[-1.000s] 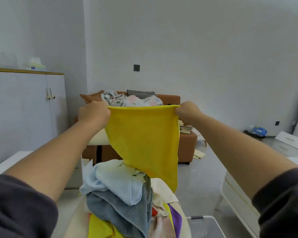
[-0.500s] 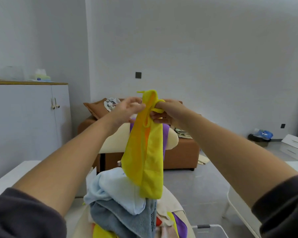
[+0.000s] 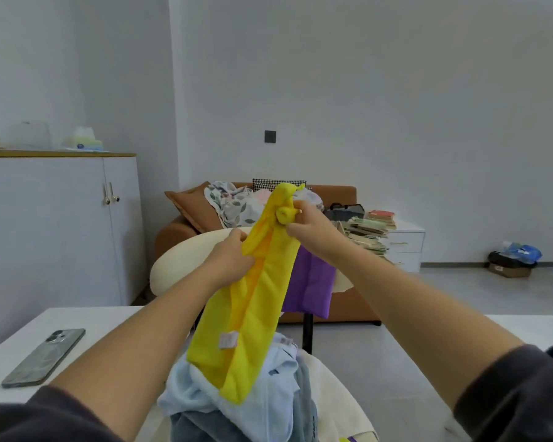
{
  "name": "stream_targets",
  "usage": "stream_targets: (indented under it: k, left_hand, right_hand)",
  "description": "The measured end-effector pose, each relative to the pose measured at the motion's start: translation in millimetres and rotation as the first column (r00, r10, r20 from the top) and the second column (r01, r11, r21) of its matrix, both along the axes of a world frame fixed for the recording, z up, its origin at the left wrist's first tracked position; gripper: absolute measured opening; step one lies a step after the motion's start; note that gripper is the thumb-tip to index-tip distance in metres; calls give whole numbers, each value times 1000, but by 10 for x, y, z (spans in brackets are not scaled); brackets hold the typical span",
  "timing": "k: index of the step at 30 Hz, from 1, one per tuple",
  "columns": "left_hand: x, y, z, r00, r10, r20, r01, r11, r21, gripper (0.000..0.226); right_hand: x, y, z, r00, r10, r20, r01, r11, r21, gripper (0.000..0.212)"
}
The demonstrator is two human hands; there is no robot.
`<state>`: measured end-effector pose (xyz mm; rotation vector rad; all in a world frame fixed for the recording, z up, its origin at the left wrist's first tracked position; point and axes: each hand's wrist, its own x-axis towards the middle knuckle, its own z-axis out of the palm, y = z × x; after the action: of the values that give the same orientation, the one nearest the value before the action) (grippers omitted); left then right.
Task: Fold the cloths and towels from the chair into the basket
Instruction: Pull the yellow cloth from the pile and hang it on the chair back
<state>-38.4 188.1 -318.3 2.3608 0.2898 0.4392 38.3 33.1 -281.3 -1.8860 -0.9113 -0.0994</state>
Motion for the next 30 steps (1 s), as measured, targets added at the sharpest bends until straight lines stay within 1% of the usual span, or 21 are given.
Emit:
stream_targets:
  k: [3,4,6,8,10,11,13,14,15,16,17,18,19,20,21,22,23,24,27,29,30]
  left_hand:
    - [261,212,-91,995,91,42,-96,984,150,34]
    - [379,296,-111,991,113,78,-126,975,182,35]
    - [612,454,-113,969,162,186,-197,963,185,31]
    - [853,626,-115,928,198,316,-259,952,165,29]
    - [1076,781,-128,886,188,424,-286,941,179,33]
    - [1180,856,-147,872,172,458,-286,939,192,37]
    - [1361,1007,-206,870,161,466,-293,929,228,41]
    - [1439,1080,-254,883,180,432,-318,908,272,42]
    - [1532,1170,-336,901,214,377,-354,866,353,41]
    - [1594,1241,-422,915,248,319,-379,800,465,38]
    - [1599,1263,-484,920,283,270,-390,715,581,37]
    - [1612,1295,-562,915,313,253,-399,626,670,40]
    - [1638,1324,-637,904,324,278,-420,556,718,44]
    - [1665,1345,-689,893,319,316,-443,508,739,46]
    - [1682,1361,-715,885,316,340,-459,483,746,48]
    - [1693,1366,-727,881,312,356,-469,467,750,50]
    - [1697,1370,-737,879,311,362,-472,457,753,52]
    - [1692,1371,-741,879,309,363,-471,452,757,54]
    - [1652,1358,-732,892,300,337,-445,458,770,51]
    - [1635,1338,-688,906,309,288,-414,508,756,48]
    - [1626,1322,-655,914,323,246,-393,546,740,51]
  right_hand:
    - [214,268,-142,967,-39,252,75,988,-137,57]
    - [310,375,-181,934,-47,354,115,978,-174,61]
    - [535,589,-231,840,-75,537,216,955,-204,68]
    - [762,776,-246,782,-105,615,265,948,-176,74]
    - [978,959,-274,722,-87,686,241,962,-131,77]
    - [1097,1055,-293,676,-76,733,234,965,-117,78]
    - [1346,1255,-313,585,-65,809,233,968,-90,80]
    - [1458,1353,-321,559,-70,826,236,968,-78,80]
    - [1584,1484,-352,550,-81,831,247,966,-70,81]
    - [1681,1582,-387,576,-88,812,272,958,-90,81]
    - [1736,1631,-415,641,-77,764,287,947,-145,79]
    - [1794,1700,-469,728,-65,683,289,932,-219,73]
    - [1849,1776,-536,811,-49,583,293,897,-332,60]
    - [1890,1849,-583,864,-39,502,310,828,-468,43]
    - [1918,1908,-608,882,-44,470,330,768,-548,34]
    - [1933,1947,-615,879,-50,475,352,740,-573,34]
    - [1941,1964,-611,876,-54,480,355,746,-564,35]
    - [1946,1963,-604,885,-51,462,323,782,-533,35]
    - [1935,1889,-593,935,-44,352,173,922,-345,39]
    - [1858,1788,-569,946,-35,323,115,966,-231,40]
    - [1810,1731,-553,939,-42,340,119,970,-210,39]
